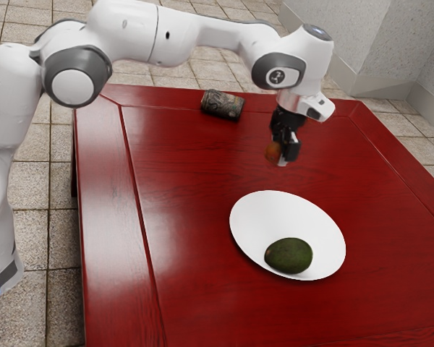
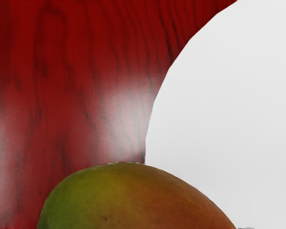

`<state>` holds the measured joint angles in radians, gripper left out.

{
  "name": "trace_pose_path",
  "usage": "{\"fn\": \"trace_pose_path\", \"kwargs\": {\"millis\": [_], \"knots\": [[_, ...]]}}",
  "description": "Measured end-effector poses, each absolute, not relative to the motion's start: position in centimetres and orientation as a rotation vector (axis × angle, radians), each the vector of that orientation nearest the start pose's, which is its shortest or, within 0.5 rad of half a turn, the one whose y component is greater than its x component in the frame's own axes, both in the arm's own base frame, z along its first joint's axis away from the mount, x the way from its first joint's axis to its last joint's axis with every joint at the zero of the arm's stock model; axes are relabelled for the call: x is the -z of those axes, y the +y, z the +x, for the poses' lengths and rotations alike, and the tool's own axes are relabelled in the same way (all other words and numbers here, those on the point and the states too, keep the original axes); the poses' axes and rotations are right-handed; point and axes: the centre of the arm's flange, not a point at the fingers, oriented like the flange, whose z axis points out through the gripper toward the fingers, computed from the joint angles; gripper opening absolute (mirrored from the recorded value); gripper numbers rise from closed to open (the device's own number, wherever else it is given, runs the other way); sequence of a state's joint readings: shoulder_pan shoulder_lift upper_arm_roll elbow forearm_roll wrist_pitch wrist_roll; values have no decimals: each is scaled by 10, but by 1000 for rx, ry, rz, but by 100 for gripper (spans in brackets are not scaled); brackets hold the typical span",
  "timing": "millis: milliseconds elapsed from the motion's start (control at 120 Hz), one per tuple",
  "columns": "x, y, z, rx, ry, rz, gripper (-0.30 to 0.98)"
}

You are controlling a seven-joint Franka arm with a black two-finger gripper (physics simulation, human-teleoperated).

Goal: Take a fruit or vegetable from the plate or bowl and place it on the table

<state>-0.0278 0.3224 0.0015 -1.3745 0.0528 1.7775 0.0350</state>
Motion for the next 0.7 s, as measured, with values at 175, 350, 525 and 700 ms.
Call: {"fn": "trace_pose_path", "kwargs": {"millis": [175,350,525,700], "knots": [[-533,50,679,92,-15,-3082,38],[-514,79,685,45,-57,-3088,38],[-513,91,684,33,-71,-3090,45],[-513,90,683,30,-56,-3096,62]]}}
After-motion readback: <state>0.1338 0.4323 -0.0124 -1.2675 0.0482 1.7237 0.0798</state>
